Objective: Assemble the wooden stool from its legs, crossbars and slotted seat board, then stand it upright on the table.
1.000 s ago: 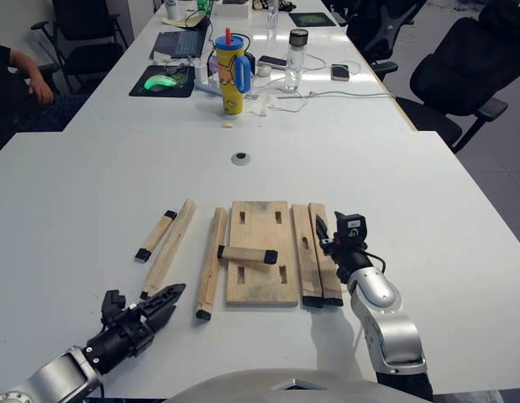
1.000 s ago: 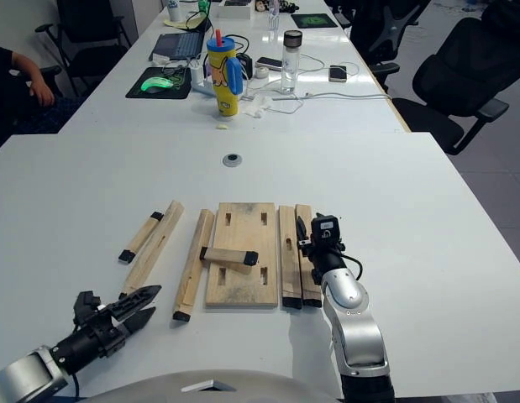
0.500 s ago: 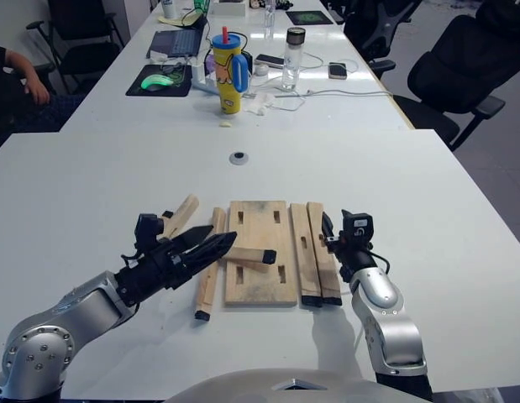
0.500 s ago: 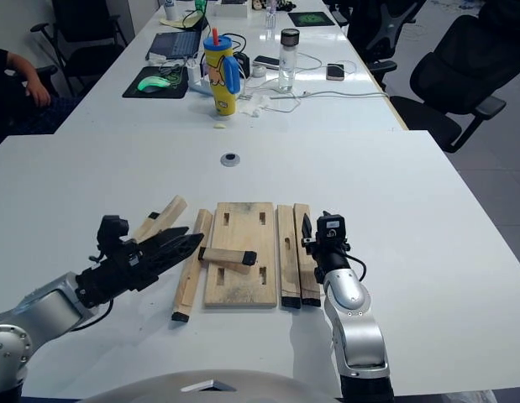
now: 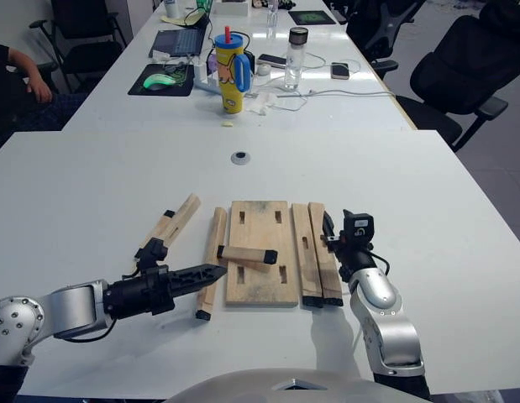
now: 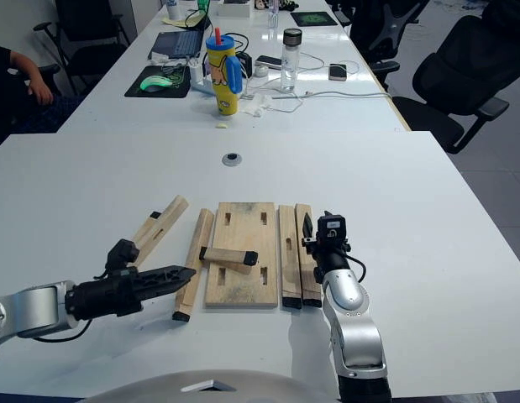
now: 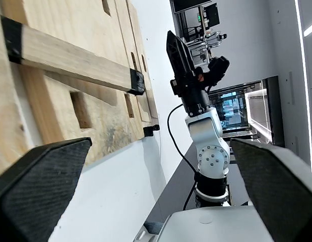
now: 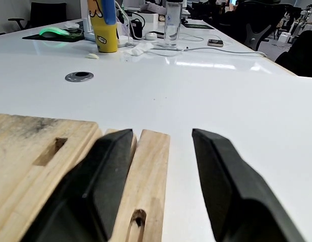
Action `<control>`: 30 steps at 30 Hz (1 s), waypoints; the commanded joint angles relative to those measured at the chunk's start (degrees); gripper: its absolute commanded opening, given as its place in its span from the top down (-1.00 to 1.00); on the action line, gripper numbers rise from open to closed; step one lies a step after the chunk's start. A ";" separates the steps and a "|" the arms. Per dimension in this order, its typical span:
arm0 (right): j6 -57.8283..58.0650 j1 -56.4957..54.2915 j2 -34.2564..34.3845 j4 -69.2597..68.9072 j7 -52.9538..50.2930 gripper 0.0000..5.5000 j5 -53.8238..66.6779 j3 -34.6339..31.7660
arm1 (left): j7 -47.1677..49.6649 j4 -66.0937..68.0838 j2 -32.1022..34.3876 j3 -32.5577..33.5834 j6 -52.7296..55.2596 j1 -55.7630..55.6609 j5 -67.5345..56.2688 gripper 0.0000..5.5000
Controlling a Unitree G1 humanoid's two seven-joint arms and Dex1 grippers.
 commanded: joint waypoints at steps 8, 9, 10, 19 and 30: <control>0.14 -1.05 -0.15 0.93 0.35 0.20 -0.20 -0.14 | -1.40 3.13 -2.87 -2.59 0.70 -4.57 5.65 -0.85; 0.22 -1.00 -0.23 0.76 0.43 0.20 -0.16 -0.21 | -2.19 3.27 -2.73 -2.45 0.91 -4.54 7.84 -0.85; 0.33 -0.98 -0.27 0.58 0.47 0.20 -0.14 -0.29 | -3.02 3.86 -2.57 -2.29 1.19 -4.66 9.49 -0.85; 0.80 -1.98 -0.46 0.76 0.91 0.20 -0.20 -0.21 | -11.85 8.65 -2.33 -1.68 3.72 -2.50 22.81 -0.85; 0.67 -2.66 -1.07 1.15 1.96 0.20 -0.14 -0.63 | -19.78 11.17 -4.13 1.56 4.43 -2.03 33.00 -0.85</control>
